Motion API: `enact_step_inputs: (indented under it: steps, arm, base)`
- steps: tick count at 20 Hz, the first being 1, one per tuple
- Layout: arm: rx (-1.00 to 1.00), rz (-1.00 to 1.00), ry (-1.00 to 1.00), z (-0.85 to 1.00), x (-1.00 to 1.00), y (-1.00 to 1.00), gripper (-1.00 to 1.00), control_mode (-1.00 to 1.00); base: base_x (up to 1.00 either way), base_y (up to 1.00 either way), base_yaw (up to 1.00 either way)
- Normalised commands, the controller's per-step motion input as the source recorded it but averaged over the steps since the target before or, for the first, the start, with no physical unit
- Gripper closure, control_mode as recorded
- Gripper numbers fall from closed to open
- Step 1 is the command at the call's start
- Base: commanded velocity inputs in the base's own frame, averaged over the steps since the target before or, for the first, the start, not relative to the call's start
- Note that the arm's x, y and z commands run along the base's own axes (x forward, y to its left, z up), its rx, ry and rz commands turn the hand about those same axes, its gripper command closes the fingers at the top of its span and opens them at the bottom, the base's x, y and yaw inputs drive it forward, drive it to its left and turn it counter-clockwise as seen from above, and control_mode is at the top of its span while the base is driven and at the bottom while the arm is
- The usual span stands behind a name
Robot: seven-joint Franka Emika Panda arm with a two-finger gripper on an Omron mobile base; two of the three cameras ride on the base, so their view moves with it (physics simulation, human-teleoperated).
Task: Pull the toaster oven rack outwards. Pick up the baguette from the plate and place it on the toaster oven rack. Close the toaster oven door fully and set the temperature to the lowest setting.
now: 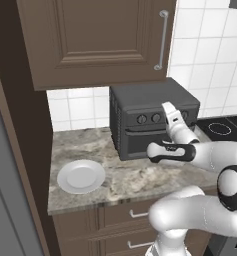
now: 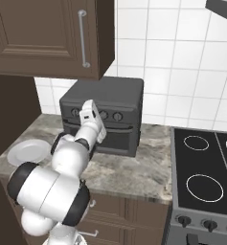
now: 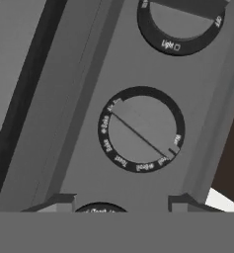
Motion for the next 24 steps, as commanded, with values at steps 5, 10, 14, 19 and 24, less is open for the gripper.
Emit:
enact_step_inputs:
  steps: [5, 10, 14, 19, 24]
  arm:
    - [0.12, -0.16, 0.37, 0.09, 0.69, -0.78, 1.0, -1.0]
    - [0.11, -0.13, 0.4, 0.13, 0.72, -0.89, 1.0, -1.0]
    - [0.14, -0.13, 0.44, 0.16, 0.67, -1.0, 1.0, -1.0]
    - [0.2, -0.1, 0.4, 0.24, 0.42, -1.0, 1.0, -1.0]
    - [0.21, -0.04, 0.31, 0.44, 0.19, -1.0, 1.0, -1.0]
  base:
    - [0.0, 0.0, 0.0]
    - [0.0, 0.0, 0.0]
    - [0.0, 0.0, 0.0]
    - [0.0, 0.0, 0.0]
    - [0.0, 0.0, 0.0]
